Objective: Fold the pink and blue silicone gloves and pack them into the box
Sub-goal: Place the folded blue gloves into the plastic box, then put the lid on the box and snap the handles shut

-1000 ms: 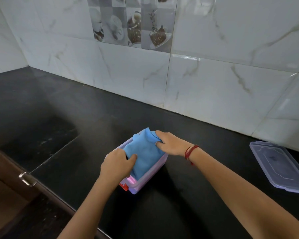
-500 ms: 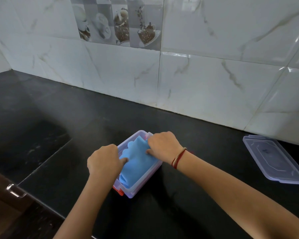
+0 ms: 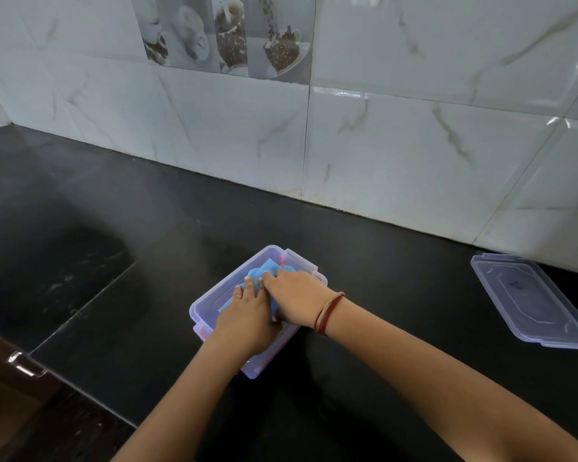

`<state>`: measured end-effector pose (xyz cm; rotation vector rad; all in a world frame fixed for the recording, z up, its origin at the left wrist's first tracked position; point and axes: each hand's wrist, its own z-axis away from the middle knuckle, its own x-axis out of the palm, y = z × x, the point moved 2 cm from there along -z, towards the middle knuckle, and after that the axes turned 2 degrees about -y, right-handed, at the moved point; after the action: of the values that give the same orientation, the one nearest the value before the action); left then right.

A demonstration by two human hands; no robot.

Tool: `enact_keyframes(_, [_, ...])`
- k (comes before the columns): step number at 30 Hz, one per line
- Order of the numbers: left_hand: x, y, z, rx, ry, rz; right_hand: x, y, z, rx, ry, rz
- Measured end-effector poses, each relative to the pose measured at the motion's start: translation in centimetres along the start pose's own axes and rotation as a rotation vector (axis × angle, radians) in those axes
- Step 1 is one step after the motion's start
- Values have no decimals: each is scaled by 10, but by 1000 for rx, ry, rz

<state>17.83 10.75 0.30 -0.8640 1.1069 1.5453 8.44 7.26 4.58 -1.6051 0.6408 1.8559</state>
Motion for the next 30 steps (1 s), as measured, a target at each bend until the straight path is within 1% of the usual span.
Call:
enact_keyframes(4, [6,-2,-6,-16,-80,-50,2,-4,-5,13,-79,33])
enact_keyframes(9, [8,-4,-11,-24,-137,-36,1,-3,-12,33,-159,52])
enact_keyframes(15, [14,-13,-14,26,-160,-51,14,-6,-13,95,-311,86])
enact_keyframes(17, [13,-12,-14,24,-172,-58,13,-6,-14,88,-310,101])
enact_keyframes(19, [10,-11,-13,27,-154,-46,12,-3,-10,97,-244,100])
enact_keyframes(21, [5,-9,-11,22,-109,-16,13,0,2,67,-87,111])
enact_keyframes(22, [1,-8,-9,19,-81,-18,16,4,12,45,14,76])
enact_keyframes(24, [-9,-4,-4,21,4,-87,19,15,37,24,219,-141])
enact_keyframes(26, [-18,3,4,52,160,-134,20,34,68,26,403,-353])
enact_keyframes(28, [-24,18,14,137,349,-86,22,62,101,126,547,-463])
enact_keyframes(30, [-25,40,20,231,483,-10,31,100,131,321,611,-504])
